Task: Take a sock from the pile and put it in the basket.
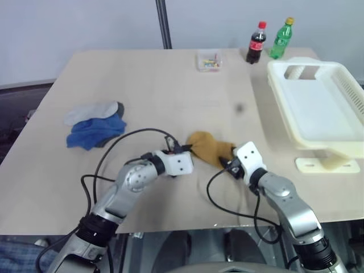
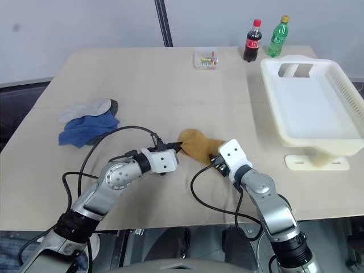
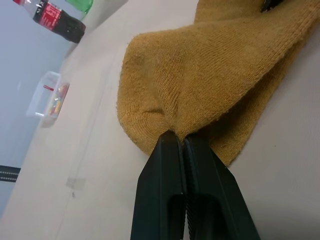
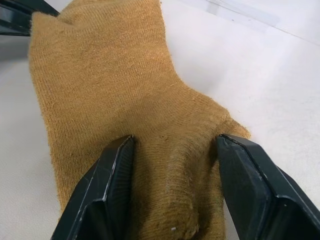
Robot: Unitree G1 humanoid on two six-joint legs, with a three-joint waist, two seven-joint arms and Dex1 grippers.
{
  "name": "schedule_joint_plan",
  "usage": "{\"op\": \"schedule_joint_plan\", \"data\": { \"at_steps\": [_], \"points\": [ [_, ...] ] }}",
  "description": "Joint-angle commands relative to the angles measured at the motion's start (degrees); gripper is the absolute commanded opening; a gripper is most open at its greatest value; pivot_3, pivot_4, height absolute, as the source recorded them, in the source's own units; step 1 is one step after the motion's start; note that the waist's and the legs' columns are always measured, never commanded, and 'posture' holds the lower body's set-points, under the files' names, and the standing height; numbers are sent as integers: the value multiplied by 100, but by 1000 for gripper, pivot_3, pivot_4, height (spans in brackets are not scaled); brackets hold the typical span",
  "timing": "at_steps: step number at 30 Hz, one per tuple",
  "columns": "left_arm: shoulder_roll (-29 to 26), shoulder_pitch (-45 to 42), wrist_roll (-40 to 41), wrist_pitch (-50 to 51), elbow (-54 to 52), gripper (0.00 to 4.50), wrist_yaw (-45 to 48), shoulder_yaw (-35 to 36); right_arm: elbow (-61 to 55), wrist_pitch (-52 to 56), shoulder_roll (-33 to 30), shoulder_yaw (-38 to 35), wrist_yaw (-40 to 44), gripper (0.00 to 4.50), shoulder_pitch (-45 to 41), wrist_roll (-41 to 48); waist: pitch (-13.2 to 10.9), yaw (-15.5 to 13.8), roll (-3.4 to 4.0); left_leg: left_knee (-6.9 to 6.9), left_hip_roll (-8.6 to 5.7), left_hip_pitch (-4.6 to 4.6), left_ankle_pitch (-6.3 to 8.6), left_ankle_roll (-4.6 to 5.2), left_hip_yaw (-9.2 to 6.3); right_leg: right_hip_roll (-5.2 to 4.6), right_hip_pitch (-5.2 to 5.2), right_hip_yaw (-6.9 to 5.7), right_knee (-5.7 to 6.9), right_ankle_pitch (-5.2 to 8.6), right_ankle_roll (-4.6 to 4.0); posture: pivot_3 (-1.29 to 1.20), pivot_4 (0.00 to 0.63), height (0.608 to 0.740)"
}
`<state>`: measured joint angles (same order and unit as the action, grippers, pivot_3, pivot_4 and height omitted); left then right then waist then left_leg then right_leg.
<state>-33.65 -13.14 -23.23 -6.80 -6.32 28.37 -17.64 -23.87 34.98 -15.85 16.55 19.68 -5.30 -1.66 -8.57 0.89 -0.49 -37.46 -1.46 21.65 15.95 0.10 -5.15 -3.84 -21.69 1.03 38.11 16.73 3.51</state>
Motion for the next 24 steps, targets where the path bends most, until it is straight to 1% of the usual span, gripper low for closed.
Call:
{"op": "schedule_joint_plan", "data": {
  "at_steps": [1, 3, 5, 6, 7, 11, 15, 18, 22, 24],
  "points": [
    [46, 5, 28, -177, -20, 1761, -288, 291, 75, 158, -46, 73, 60, 2727, 145, 10, 0, -3, 0, 0, 0, 0, 0, 0, -1, 0, 0, -1, 0, 0, 0, 0, 150, 740],
    [211, 70, 319, -98, -14, 2709, -309, 421, 76, 160, -45, 68, 63, 2727, 146, 12, 0, -3, 0, 0, 0, 0, 0, 1, -2, 0, 0, -2, 2, 0, 0, 0, 150, 740],
    [532, 209, 964, 256, -133, 3680, -173, 665, 76, 164, -42, 63, 66, 2727, 149, 19, 0, -3, 0, -1, 2, 0, 0, 0, -1, -1, 0, -1, 2, 0, 0, 0, 150, 740],
    [662, 311, 1453, 579, -264, 4070, 40, 822, 83, 161, -45, 63, 68, 2727, 141, 16, 0, -2, 0, -1, 3, 0, 0, 0, 0, -3, 0, 0, 2, 0, 0, 0, 150, 740],
    [708, 406, 1774, 835, -360, 4449, 236, 923, 92, 160, -48, 63, 72, 2727, 130, 14, 1, 10, -2, -1, 4, 0, 0, 0, 0, -5, 0, 0, 1, 0, 0, 0, 150, 740],
    [629, 617, 2419, 1379, -516, 4449, 666, 1217, 110, 161, -46, 48, 81, 2727, 116, 30, 2, 6, -3, -1, 6, 1, 0, -1, -2, -3, -1, -3, 2, 0, 0, 0, 150, 740],
    [1011, 554, 3796, 2476, -550, 4449, 996, 1626, 142, 173, -15, 51, 71, 2727, 95, 34, 2, -4, -3, -5, 6, -1, 0, 1, -6, -6, 1, -5, 9, 0, 0, 0, 150, 740],
    [1066, 452, 4108, 2889, -468, 4449, 1078, 1716, 121, 193, -6, 54, 59, 2727, 104, 22, 4, 7, -5, -9, 5, -1, 0, 0, -5, -7, 2, -5, 10, 0, 0, 0, 150, 740],
    [1264, 59, 4783, 3917, -182, 4449, 960, 1952, 100, 230, 21, 45, 34, 2727, 118, 16, 4, 4, -6, -10, 4, -2, -2, -3, -6, -4, 1, -5, 16, 0, 0, 0, 150, 740],
    [1326, -64, 4834, 4225, -41, 4449, 900, 1874, 102, 247, 56, 32, 22, 2727, 133, 36, 5, 4, -7, -10, 0, -4, -3, -5, -4, -5, 2, -3, 17, 0, 0, 0, 150, 740]
  ]
}}
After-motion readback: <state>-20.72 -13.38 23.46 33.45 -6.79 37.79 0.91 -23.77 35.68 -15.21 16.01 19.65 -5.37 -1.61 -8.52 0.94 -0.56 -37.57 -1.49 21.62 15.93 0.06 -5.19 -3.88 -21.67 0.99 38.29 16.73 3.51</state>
